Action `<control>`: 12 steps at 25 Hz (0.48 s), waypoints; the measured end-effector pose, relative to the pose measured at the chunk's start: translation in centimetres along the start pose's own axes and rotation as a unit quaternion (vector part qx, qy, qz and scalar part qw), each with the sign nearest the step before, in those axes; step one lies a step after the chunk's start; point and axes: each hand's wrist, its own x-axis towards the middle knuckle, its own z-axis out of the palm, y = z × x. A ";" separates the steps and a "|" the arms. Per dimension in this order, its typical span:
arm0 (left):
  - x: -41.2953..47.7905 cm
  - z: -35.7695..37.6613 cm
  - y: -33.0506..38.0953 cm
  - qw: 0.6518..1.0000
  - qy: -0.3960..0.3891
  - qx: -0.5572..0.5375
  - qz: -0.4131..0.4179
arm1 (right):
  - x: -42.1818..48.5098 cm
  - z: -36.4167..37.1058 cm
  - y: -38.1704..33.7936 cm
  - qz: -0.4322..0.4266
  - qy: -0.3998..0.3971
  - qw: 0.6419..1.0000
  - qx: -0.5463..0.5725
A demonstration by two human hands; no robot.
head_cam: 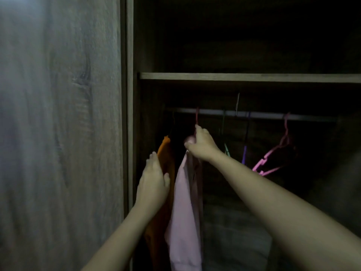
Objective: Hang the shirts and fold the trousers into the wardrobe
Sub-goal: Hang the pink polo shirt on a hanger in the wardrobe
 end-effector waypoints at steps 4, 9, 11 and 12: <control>-5.4 -3.0 1.7 1.000 0.017 -0.005 -0.016 | -6.6 0.4 -0.9 -0.062 -0.027 0.998 -0.004; -14.5 -6.4 -1.1 0.994 -0.011 0.041 -0.102 | -15.1 5.0 -2.5 -0.183 -0.059 0.981 0.019; -17.6 -8.3 -3.4 0.988 -0.025 0.067 -0.138 | -17.6 8.1 -3.5 -0.223 -0.090 0.970 0.021; -19.1 -9.7 -5.2 0.983 -0.031 0.084 -0.162 | -18.8 9.8 -4.4 -0.233 -0.114 0.965 0.026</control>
